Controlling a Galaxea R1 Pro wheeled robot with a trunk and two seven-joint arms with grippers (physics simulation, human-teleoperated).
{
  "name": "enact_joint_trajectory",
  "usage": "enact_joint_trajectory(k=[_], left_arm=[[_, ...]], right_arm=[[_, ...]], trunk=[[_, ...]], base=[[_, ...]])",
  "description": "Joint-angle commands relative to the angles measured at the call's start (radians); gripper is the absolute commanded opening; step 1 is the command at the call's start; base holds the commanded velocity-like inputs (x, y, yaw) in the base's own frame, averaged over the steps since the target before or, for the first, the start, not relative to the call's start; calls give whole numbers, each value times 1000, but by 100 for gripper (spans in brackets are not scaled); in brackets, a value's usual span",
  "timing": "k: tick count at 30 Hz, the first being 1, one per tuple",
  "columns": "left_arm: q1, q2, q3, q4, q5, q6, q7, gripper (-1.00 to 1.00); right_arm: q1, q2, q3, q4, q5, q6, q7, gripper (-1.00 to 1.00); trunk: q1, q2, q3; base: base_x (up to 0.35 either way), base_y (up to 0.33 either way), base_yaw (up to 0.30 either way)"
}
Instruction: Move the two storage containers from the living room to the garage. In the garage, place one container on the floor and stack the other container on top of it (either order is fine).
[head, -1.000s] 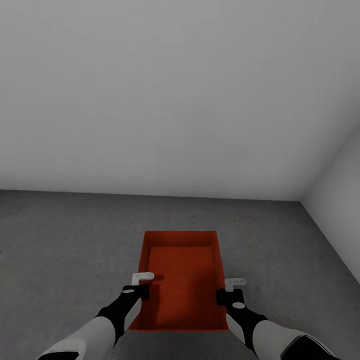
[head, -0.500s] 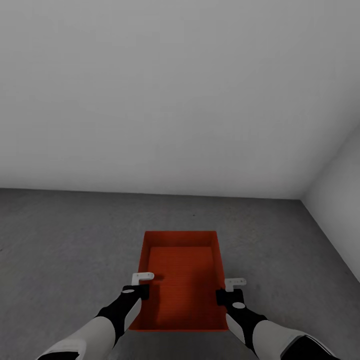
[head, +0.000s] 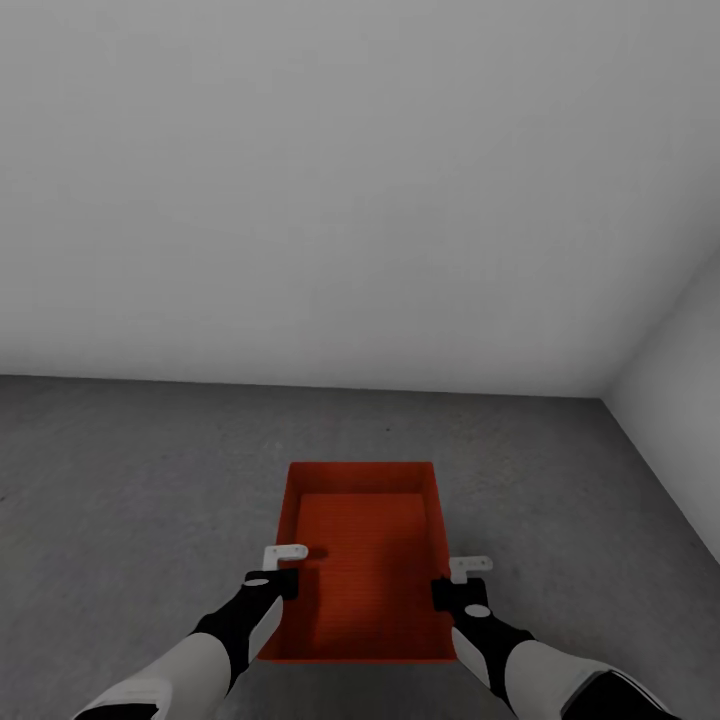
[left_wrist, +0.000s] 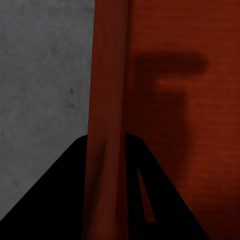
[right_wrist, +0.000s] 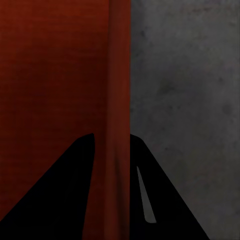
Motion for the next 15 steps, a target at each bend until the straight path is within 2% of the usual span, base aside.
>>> enact_joint_trajectory(k=[1,5,8,11,15], left_arm=[[1,4,7,-8,-4,7,-5,-100],[1,4,13,-8,-14,8,-10,-100],[1,5,26,-8,-28,9,-15,-100],[1,6,49,-8,-54,10,-22,-100],[1,-1,93,-8,-105,11,-22,-100]], right_arm=[[-1,3,3,7,-10,-8,-6,-100],[-1,3,2,10,-13,-8,-2,-100],[-1,2,19,9,-32,-10,-1,-100],[-1,-3,55,4,-70,-13,1,-100],[-1,-8,129,7,-150,-19,8,-100]], trunk=[[0,0,-1],[0,0,-1],[0,0,-1],[0,0,-1],[0,0,-1]], base=[[0,0,0],[0,0,0],[0,0,0],[0,0,0],[0,0,0]])
